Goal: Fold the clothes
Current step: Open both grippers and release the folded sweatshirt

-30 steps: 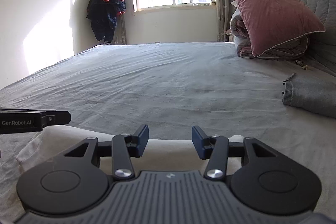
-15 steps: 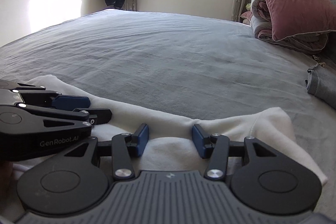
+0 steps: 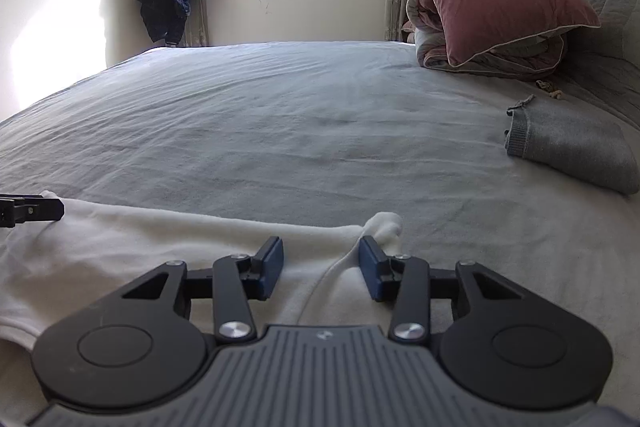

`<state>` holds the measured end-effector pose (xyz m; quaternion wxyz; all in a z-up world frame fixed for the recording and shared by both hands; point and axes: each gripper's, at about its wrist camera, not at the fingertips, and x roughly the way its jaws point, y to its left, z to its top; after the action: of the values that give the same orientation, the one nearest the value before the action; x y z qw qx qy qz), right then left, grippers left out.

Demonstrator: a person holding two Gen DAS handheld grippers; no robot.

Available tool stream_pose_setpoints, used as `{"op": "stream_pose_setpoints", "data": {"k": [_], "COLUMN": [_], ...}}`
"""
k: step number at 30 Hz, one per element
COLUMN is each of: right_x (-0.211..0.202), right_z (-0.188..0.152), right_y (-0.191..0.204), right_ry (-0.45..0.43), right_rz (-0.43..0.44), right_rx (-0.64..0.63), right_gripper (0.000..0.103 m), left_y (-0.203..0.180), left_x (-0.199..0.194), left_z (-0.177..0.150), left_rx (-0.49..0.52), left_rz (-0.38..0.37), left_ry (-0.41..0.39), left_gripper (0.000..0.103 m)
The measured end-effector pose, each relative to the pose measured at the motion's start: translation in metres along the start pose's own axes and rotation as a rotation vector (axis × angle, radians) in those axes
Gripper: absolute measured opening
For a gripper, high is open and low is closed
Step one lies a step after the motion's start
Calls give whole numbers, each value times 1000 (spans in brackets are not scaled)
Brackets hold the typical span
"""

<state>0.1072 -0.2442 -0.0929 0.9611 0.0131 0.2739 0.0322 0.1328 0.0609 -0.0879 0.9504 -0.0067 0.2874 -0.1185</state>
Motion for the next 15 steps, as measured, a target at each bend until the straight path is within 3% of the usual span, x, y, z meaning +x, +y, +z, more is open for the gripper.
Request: {"op": "stream_pose_setpoints", "data": {"k": [6, 8, 10, 15], "right_x": [2, -2, -9, -20], "right_z": [-3, -1, 3, 13], "right_y": [-2, 2, 6, 5], "right_ry": [-1, -15, -29, -97], "right_rz": [24, 16, 16, 11], "right_rx": [3, -7, -24, -40], "right_gripper": [41, 43, 54, 59], "left_y": [-9, -15, -21, -24], "left_x": [-4, -9, -16, -19], "left_z": [-2, 1, 3, 13], "left_rx": [66, 70, 80, 72], "left_rz": [42, 59, 56, 59], "left_ry": [-20, -25, -47, -94], "left_gripper": [47, 50, 62, 63]}}
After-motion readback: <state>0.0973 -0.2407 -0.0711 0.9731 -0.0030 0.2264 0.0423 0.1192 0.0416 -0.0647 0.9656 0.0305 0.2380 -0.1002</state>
